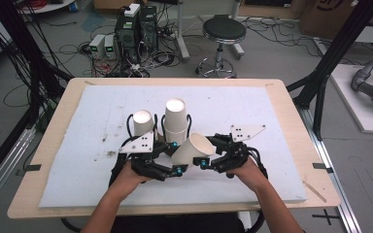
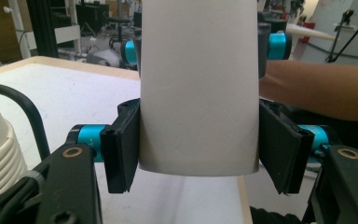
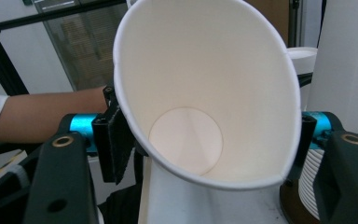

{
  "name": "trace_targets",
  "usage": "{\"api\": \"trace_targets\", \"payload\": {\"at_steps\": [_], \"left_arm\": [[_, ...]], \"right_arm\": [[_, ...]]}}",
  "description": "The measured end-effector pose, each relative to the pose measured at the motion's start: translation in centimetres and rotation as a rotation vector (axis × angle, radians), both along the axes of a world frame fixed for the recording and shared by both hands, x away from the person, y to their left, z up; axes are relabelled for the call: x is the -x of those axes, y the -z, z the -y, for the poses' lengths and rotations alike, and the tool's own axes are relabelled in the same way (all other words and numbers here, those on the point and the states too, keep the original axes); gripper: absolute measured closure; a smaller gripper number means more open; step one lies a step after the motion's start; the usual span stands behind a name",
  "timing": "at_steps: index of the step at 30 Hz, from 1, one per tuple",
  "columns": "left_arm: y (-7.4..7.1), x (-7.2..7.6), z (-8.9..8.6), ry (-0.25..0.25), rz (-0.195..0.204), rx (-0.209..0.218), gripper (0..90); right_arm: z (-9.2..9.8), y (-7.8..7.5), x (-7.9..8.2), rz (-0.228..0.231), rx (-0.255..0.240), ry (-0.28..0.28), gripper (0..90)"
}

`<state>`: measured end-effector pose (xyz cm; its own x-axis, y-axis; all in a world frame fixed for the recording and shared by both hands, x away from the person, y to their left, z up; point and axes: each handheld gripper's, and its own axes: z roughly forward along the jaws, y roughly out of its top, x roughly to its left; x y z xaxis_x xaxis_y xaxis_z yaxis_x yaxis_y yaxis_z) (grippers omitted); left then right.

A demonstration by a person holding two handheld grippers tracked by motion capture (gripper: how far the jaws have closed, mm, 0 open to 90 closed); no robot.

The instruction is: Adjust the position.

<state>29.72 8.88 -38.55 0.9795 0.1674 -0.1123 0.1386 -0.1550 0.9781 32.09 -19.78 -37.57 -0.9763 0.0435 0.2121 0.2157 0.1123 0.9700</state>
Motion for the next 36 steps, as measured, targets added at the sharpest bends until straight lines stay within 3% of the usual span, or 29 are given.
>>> {"api": "trace_targets", "payload": {"at_steps": [4,7,15,22,27,32,36], "left_arm": [[0.1,0.2,0.5,-0.03,0.003,-0.048,34.2],[-0.1,0.3,0.6,-0.054,0.006,-0.059,29.7],[0.1,0.2,0.9,-0.064,0.004,-0.096,28.0],[0.5,0.1,1.1,-0.042,-0.001,-0.113,35.1],[0.5,0.1,0.9,-0.037,-0.019,-0.067,35.7],[0.4,0.1,0.6,-0.048,-0.023,-0.001,35.6],[0.4,0.1,0.5,-0.054,-0.023,0.037,35.6]], "right_arm": [[-0.1,-0.1,0.0,0.017,0.046,0.006,34.3],[-0.1,-0.3,0.1,0.028,0.086,0.02,34.3],[-0.3,-0.3,0.0,0.023,0.104,0.032,34.3],[-0.6,-0.3,0.1,0.009,0.117,0.025,34.2],[-0.7,-0.3,0.1,-0.009,0.091,0.029,31.3],[-0.7,-0.3,0.1,-0.031,0.01,0.067,21.9],[-0.6,-0.3,0.1,-0.032,0.0,0.077,22.2]]}}
